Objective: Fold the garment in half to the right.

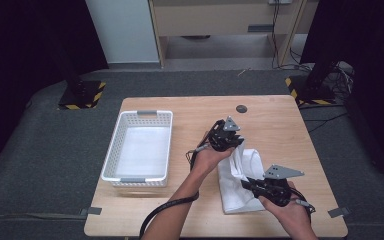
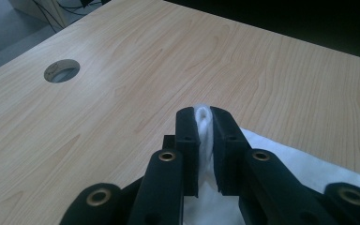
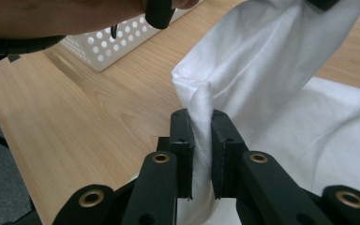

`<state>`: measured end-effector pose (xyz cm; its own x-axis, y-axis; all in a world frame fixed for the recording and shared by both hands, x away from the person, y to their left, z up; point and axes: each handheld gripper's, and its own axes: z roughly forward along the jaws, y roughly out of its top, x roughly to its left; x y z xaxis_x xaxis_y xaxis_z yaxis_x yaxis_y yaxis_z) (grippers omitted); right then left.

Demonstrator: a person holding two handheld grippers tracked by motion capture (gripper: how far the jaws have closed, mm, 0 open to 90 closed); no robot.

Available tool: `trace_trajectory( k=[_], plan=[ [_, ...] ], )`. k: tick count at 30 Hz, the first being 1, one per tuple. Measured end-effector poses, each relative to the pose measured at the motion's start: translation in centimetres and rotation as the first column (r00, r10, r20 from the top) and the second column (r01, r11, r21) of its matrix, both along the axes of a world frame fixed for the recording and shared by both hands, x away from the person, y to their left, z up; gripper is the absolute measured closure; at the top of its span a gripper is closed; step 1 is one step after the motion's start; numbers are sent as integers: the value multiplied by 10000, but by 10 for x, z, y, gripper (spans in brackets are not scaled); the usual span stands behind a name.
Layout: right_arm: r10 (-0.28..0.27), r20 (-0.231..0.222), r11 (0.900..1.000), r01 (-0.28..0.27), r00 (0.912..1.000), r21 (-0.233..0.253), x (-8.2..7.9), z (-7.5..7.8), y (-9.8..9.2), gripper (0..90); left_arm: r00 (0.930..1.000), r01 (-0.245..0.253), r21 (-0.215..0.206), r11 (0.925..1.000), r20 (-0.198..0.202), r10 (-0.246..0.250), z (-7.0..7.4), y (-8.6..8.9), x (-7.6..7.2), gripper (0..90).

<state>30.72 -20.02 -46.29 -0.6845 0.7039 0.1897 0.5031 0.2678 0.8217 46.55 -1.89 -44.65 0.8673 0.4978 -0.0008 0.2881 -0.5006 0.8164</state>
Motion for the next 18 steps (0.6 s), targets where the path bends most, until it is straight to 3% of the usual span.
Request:
trace_trajectory(
  k=[18],
  plan=[
    [-185,-150,9996,182,9997,-202,0,-12,-6,813,9999,109,-14,9999,12,-109,-14,-3,2,806]
  ],
)
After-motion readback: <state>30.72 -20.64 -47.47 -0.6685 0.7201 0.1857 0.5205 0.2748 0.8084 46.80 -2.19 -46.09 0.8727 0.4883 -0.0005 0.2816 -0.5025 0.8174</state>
